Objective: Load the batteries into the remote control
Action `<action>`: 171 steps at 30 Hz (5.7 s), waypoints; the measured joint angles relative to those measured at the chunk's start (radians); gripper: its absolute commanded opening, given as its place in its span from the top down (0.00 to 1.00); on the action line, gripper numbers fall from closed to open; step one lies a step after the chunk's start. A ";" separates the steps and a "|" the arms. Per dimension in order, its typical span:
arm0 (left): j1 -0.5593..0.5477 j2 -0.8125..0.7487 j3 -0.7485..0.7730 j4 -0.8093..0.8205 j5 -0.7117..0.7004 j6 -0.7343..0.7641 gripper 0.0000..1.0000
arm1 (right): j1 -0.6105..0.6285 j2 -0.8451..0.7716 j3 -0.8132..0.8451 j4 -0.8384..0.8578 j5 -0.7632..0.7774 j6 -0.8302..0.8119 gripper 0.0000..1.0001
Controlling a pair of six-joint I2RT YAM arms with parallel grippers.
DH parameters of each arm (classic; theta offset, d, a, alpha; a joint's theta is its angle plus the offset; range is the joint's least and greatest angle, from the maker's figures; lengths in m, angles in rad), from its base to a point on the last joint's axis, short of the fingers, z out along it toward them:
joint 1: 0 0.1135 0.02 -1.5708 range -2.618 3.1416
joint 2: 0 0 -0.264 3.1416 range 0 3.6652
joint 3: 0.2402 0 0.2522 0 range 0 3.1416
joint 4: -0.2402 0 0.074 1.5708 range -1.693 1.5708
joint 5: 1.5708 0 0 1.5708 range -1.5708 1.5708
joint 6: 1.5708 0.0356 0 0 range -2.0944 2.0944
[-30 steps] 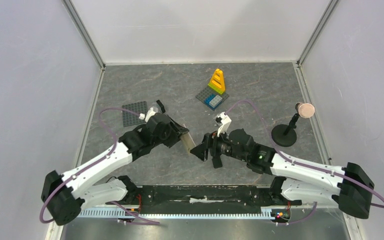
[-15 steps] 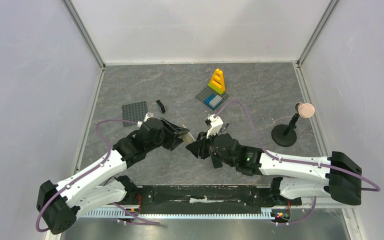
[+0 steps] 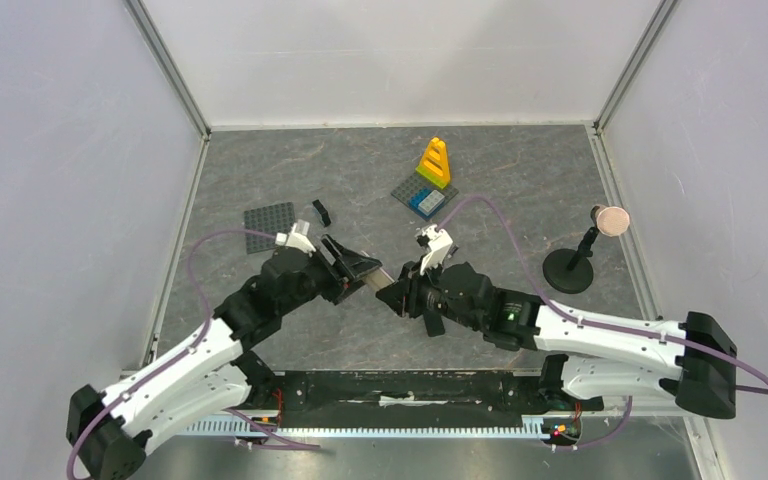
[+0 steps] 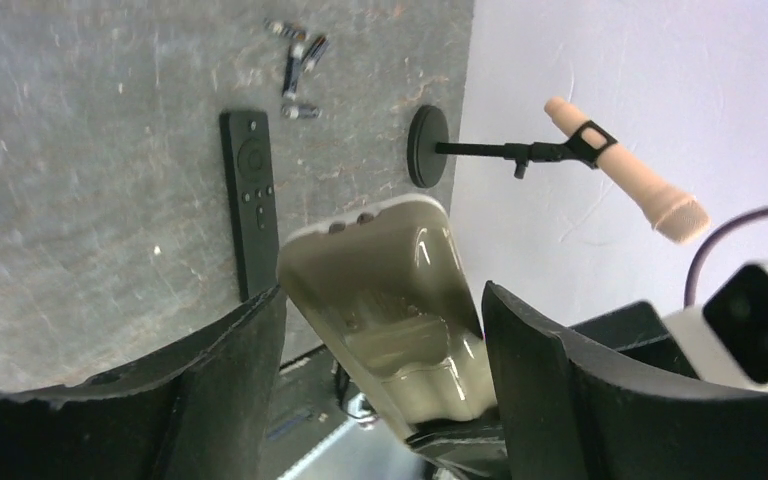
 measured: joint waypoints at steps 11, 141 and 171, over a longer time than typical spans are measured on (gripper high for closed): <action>0.039 -0.189 0.184 -0.168 0.084 0.482 0.23 | -0.033 -0.100 0.134 -0.148 -0.271 -0.038 0.89; 0.100 -0.011 -0.309 0.028 0.296 0.303 0.98 | -0.194 0.351 -0.114 0.112 -0.407 0.176 0.70; 0.106 -0.056 -0.357 0.067 0.302 0.304 0.98 | -0.216 0.411 -0.102 0.155 -0.436 0.129 0.74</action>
